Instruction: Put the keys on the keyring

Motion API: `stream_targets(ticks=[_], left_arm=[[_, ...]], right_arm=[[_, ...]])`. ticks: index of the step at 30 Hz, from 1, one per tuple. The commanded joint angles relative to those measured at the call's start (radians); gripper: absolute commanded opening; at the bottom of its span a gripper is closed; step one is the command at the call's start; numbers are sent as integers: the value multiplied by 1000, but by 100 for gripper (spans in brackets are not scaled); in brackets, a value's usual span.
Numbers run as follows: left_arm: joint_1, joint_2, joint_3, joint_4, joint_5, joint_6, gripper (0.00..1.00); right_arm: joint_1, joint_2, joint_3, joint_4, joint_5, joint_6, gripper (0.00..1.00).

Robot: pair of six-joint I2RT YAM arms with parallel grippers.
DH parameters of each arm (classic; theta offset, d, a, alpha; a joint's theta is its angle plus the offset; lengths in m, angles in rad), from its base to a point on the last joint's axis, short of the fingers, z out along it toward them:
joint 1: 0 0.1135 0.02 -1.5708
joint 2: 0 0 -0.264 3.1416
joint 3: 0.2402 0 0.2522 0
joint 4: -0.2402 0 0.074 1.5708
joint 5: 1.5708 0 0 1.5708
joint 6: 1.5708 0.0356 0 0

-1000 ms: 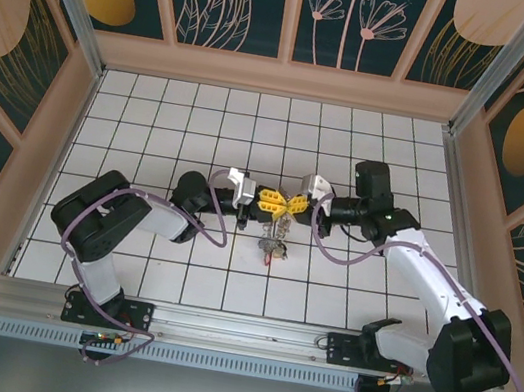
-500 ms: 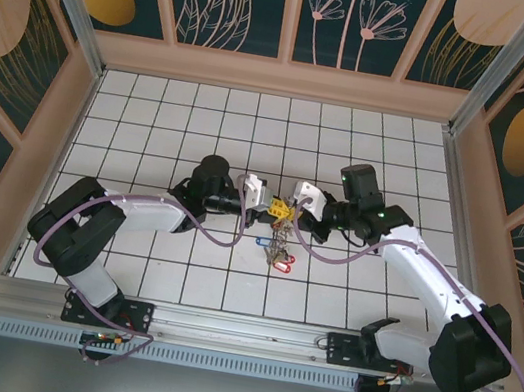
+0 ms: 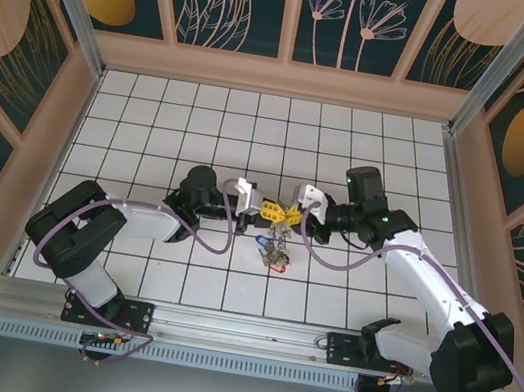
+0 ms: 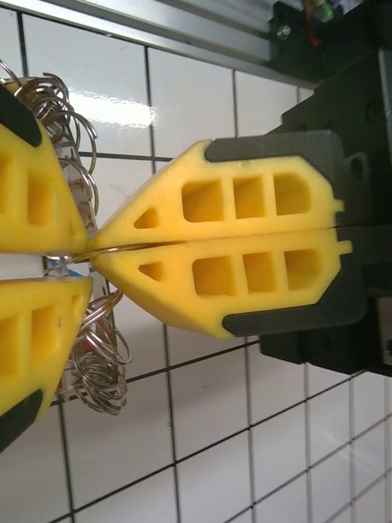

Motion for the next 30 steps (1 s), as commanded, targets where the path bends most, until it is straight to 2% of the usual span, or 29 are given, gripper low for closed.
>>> stream_targets(ticks=[1,7,11,23,24,25,26,27,30], left_arm=[[-8,36,-31,321,46,-196,0],[-8,66,-40,486,26,-289,0],[-8,75,-43,532,6,-306,0],[-9,146,-31,659,-30,-376,0],[-13,152,-26,665,-33,-380,0],[-14,154,-25,669,-36,-380,0],[-15,158,-21,671,-38,-381,0],[-15,160,-23,673,-43,-381,0],[-16,153,-23,650,-47,-367,0]], right_arm=[[-21,-31,-18,112,-123,12,16],[-28,-24,-32,155,-188,42,19],[-28,-24,-49,203,-224,72,23],[-15,-13,-75,281,-270,116,23],[-12,-14,-81,296,-261,128,22],[-9,-14,-86,307,-257,135,15],[-8,-16,-88,316,-258,135,3],[-7,-18,-91,324,-251,137,0],[-5,-37,-92,308,-191,118,0]])
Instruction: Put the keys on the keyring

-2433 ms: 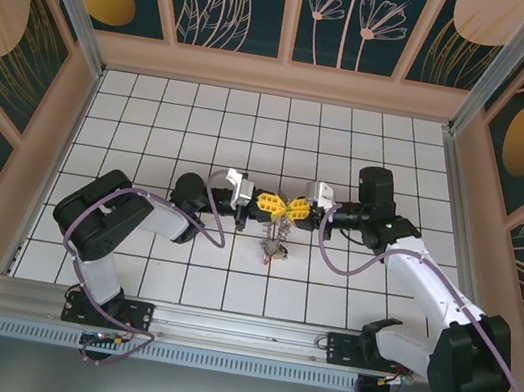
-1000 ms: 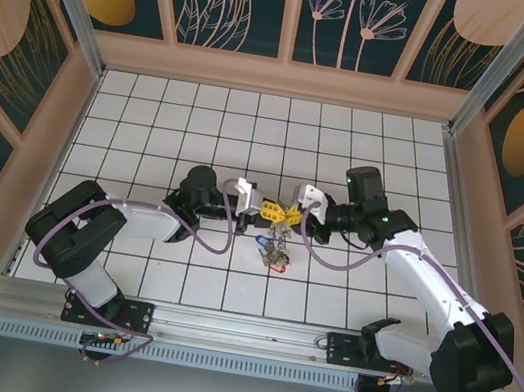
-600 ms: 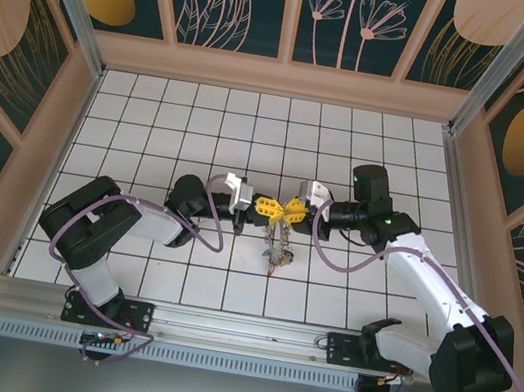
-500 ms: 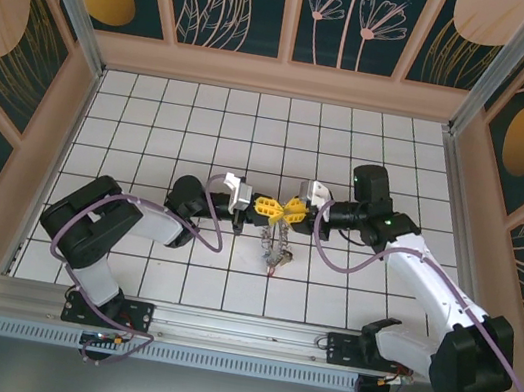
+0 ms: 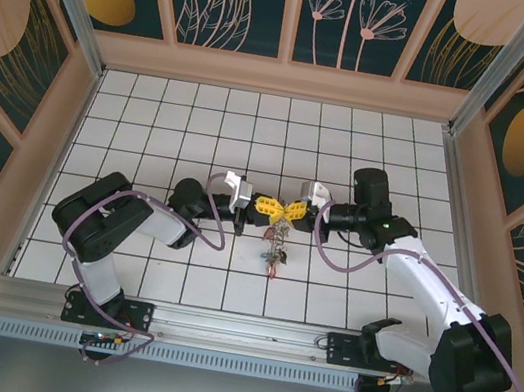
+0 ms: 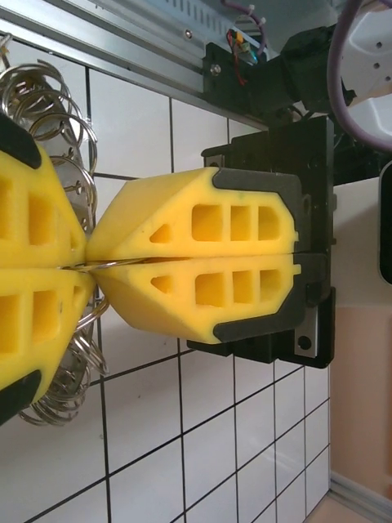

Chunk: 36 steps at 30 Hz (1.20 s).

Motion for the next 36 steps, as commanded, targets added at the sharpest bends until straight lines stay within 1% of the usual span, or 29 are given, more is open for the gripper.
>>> stream_targets(ticks=[1,3,4,6,11,13,16,18,21,22,24,26,28,30,31,33,34,36], left_arm=[[-17,-6,21,135,-14,1,0],[-18,-39,14,12,-15,66,12],[-18,-64,14,-65,-9,106,15],[-17,-122,25,-283,10,233,18],[-15,-218,102,-839,22,550,20],[-16,-231,133,-977,12,625,20],[-16,-224,184,-1139,1,705,20],[-15,-218,199,-1169,-9,713,20],[-16,-218,205,-1164,-47,698,20],[-15,-218,206,-1162,-57,695,18],[-15,-215,211,-1151,-80,686,0],[-15,-216,211,-1141,-82,680,0],[-15,-229,189,-1083,-72,659,0],[-14,-250,148,-974,-59,605,0],[-13,-258,135,-934,-49,584,0],[-10,-268,115,-858,-23,536,0],[-7,-272,104,-819,-18,510,0],[-4,-276,85,-747,1,469,0]], right_arm=[[26,-31,0,57,13,-22,0],[25,-45,12,18,88,-43,0],[26,-47,25,-13,116,-61,0],[27,-44,57,-81,175,-97,0],[35,-19,126,-220,277,-166,0],[43,-15,139,-234,300,-174,0],[56,-12,150,-236,306,-175,0],[74,-4,155,-235,337,-175,0],[96,4,166,-243,369,-179,0],[105,4,169,-240,372,-174,0],[127,5,172,-231,376,-166,0],[132,4,173,-227,372,-161,0],[127,2,167,-220,357,-154,0],[107,-5,154,-216,281,-148,0],[70,-14,143,-207,248,-144,5],[40,-37,112,-196,177,-154,15],[30,-48,98,-196,137,-168,18],[16,-69,75,-192,66,-195,19]])
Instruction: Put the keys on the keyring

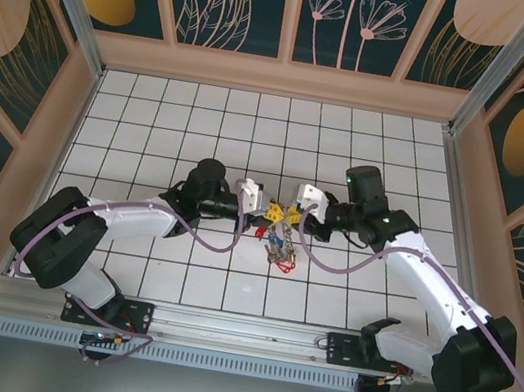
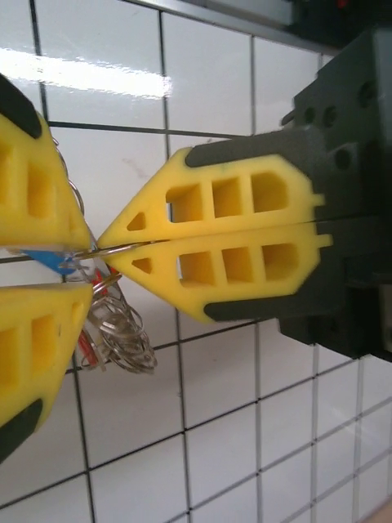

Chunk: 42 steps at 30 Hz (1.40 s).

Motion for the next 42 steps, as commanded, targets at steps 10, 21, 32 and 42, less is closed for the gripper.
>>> stream_targets(ticks=[10,21,32,42], left_arm=[[6,-17,-58,396,111,-204,0],[6,49,-56,585,130,-312,0],[4,102,-54,723,124,-393,0],[4,90,-43,626,121,-345,2]], right_arm=[[-42,-80,-57,81,-205,-54,22],[-43,-59,-59,131,-267,-14,23],[-37,-17,-61,167,-267,13,20],[-38,-33,-63,181,-164,18,0]])
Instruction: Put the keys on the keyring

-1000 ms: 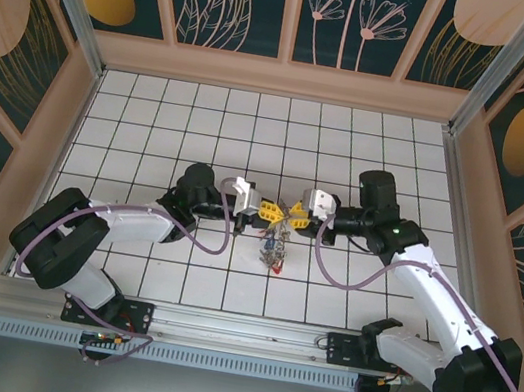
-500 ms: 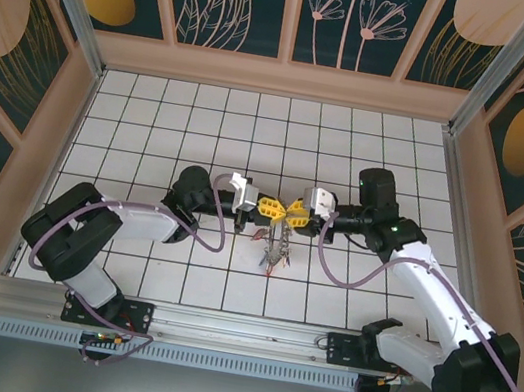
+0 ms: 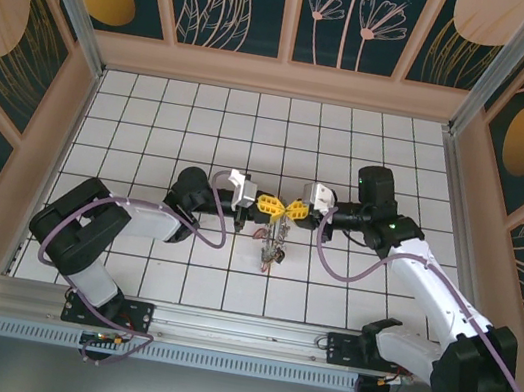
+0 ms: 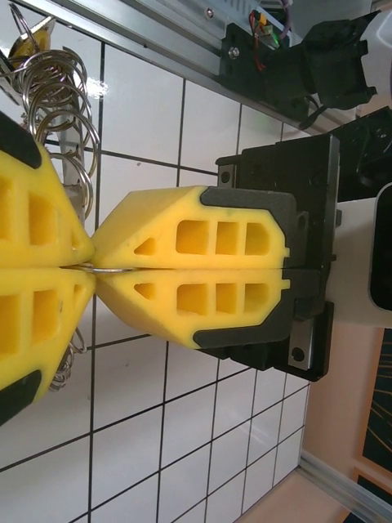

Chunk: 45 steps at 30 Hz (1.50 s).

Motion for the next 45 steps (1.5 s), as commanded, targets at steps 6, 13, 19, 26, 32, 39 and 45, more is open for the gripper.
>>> stream_targets(ticks=[6,13,19,26,32,39,45], left_arm=[[-12,-125,117,-641,-42,449,14],[-12,-130,168,-853,-95,567,13],[-12,-111,181,-863,-78,569,14],[-14,-84,131,-700,-71,469,0],[-16,-99,78,-572,-136,404,0],[-15,-140,109,-682,-146,448,0],[-15,-145,121,-734,-155,470,0]], right_arm=[[14,-15,40,-65,149,-43,0],[44,-2,73,-94,214,-46,0],[52,-18,45,-19,205,-9,0],[52,-29,-6,25,166,14,0],[46,-12,-12,-30,146,-10,0],[39,25,0,-84,162,-23,7],[46,54,25,-106,192,-29,19]])
